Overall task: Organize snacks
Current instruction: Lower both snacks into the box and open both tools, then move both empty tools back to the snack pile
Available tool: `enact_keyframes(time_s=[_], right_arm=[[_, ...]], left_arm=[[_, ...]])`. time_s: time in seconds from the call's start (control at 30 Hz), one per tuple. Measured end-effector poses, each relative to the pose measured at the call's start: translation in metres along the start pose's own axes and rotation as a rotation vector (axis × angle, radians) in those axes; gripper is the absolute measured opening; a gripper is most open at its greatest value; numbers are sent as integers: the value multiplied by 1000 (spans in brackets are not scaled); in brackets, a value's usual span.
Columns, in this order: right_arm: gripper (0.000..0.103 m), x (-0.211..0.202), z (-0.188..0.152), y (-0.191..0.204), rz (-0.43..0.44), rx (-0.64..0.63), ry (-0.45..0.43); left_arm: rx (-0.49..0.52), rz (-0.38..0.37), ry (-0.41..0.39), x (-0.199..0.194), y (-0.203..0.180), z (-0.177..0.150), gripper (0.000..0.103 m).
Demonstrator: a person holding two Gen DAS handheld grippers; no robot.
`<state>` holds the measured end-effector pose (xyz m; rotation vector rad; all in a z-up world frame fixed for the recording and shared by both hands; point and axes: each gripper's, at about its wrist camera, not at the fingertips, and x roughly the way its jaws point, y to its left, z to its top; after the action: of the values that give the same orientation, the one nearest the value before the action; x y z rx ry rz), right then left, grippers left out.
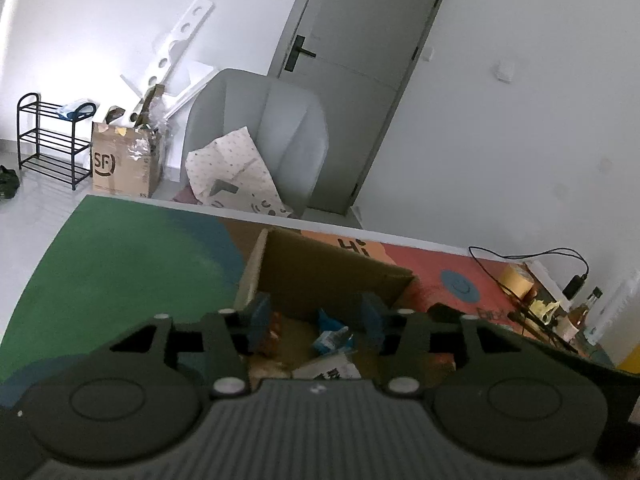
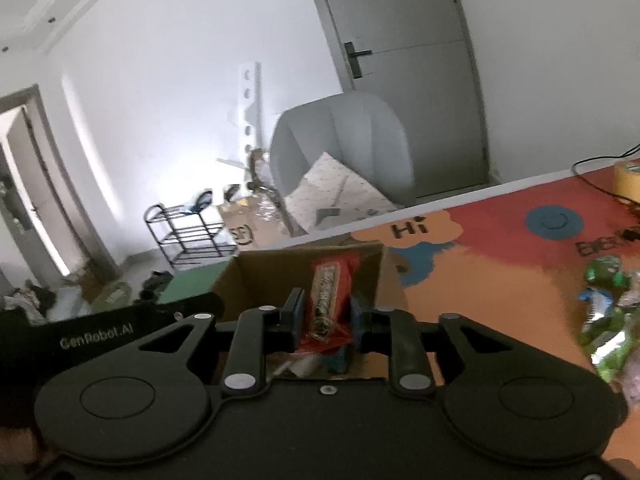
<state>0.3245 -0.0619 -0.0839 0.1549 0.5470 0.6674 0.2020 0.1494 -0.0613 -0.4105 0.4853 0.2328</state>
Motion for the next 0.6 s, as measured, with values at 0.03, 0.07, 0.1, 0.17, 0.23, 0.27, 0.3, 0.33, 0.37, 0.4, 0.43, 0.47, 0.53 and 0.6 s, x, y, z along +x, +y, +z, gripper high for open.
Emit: enact_keyframes(time_s=[0.03, 0.07, 0.1, 0.17, 0.23, 0.27, 0.3, 0.33, 0.37, 0.4, 0.43, 0.47, 0.53, 0.6], right_arm=[[33, -2, 0, 0, -2, 2, -7], [34, -4, 0, 0, -4, 2, -10], [35, -6, 0, -2, -5, 4, -11], [37, -10, 1, -7, -13, 19, -13], [44, -15, 1, -17, -29, 47, -15], [44, -17, 2, -21, -38, 59, -15], [44, -19, 2, -26, -46, 72, -14], [45, -21, 2, -31, -53, 82, -14], [46, -25, 2, -35, -59, 94, -16], [49, -28, 0, -38, -64, 101, -17], [52, -31, -1, -41, -69, 108, -19], [53, -34, -3, -43, -74, 111, -18], [57, -39, -6, -45, -79, 113, -13], [60, -42, -9, -47, -86, 113, -13]], left_arm=[[-2, 4, -2, -2, 0, 0, 57], [-4, 8, -4, -3, 0, 0, 64], [-6, 11, -5, -4, 0, 0, 71], [-20, 0, -2, -7, 2, 0, 78], [-28, -5, -7, -11, 2, 1, 84], [-22, 0, -13, -13, 1, 2, 86], [-16, 7, -19, -15, 0, 2, 87], [-14, 13, -22, -15, -1, 2, 88], [-18, 16, -22, -16, -1, 2, 88], [-24, 18, -20, -16, -2, 2, 89], [-31, 17, -17, -17, -3, 1, 89], [-35, 16, -14, -17, -3, 1, 90], [-29, 14, -10, -18, -7, 0, 92], [-17, 10, -11, -20, -13, -3, 93]])
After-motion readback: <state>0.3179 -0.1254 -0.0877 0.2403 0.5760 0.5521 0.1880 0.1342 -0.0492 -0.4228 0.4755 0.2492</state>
